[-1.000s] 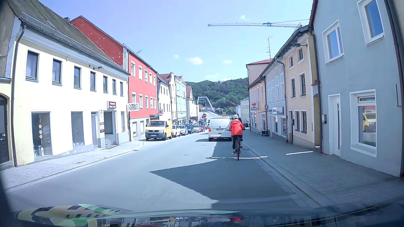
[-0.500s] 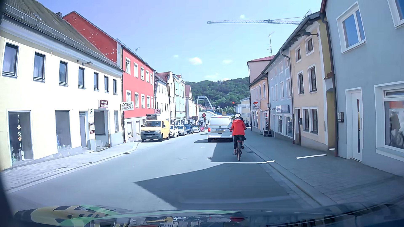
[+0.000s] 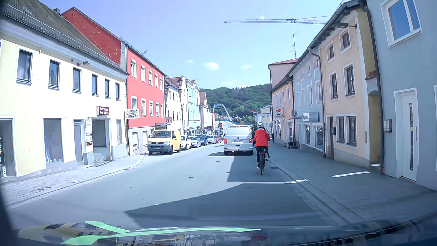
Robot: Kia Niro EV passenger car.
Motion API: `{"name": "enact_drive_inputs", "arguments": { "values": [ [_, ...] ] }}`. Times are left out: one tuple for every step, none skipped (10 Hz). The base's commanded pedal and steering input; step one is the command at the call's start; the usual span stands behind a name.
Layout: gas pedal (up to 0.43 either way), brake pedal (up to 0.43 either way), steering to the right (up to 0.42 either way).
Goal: Follow the waypoints while adhering to traffic rules and regulations
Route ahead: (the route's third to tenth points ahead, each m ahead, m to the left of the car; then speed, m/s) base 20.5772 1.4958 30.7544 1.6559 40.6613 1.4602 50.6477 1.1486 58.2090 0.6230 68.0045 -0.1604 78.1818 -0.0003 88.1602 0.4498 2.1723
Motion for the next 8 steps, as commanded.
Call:
{"name": "enact_drive_inputs", "arguments": {
  "values": [
    [0.0,0.201,-0.005],
    [0.0,0.213,-0.007],
    [0.0,0.226,-0.008],
    [0.0,0.232,-0.007],
    [0.0,0.232,-0.006],
    [0.0,0.232,-0.007],
    [0.0,0.22,-0.006],
    [0.0,0.201,-0.006]
  ]
}}
